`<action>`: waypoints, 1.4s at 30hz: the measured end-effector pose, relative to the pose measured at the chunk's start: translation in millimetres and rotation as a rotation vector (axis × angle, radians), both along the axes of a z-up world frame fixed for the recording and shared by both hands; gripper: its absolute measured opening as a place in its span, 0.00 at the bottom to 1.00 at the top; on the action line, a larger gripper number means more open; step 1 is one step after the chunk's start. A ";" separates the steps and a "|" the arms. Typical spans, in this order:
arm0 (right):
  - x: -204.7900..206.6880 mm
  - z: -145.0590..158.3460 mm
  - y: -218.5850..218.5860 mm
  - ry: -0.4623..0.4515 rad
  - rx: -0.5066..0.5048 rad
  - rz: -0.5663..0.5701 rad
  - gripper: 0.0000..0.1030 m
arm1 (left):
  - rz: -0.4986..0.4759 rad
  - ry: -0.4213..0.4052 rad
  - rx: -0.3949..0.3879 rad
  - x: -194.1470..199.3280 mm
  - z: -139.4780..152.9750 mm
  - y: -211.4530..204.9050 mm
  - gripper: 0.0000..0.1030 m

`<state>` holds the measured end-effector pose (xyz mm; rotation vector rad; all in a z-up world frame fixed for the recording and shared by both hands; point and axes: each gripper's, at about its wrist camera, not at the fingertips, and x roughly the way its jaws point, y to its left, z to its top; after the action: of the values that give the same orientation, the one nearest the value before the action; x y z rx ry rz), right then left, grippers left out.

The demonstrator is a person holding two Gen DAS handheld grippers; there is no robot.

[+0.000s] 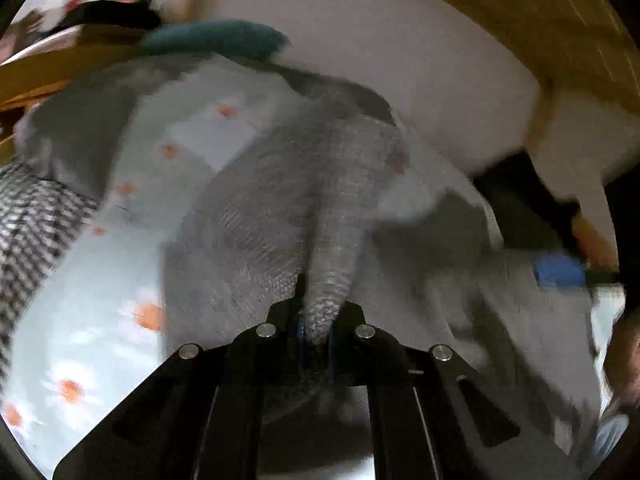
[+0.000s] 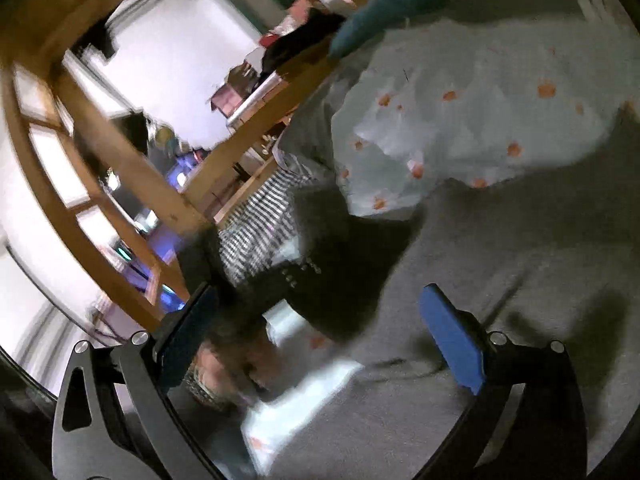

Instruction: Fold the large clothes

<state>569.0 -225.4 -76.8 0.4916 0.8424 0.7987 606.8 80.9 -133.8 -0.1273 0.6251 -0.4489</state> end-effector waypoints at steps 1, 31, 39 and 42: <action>9.9 -2.0 1.4 0.028 0.014 -0.004 0.97 | -0.026 0.009 0.023 -3.2 -6.1 -13.6 0.06; 14.4 -41.6 -98.7 0.386 0.005 -0.194 0.96 | -0.043 0.226 -0.111 -41.2 -43.4 -89.7 0.16; 38.7 -88.9 -62.2 0.368 0.057 -0.142 0.96 | -0.037 0.248 -0.118 -40.6 -53.9 -92.6 0.16; 57.1 -97.5 -28.2 0.359 0.006 -0.084 0.96 | -0.051 0.254 -0.157 -39.0 -56.3 -86.4 0.17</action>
<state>626.1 -253.5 -174.2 0.6836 1.1432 0.6443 567.9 -5.5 -190.2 -0.3220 0.8434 -0.5357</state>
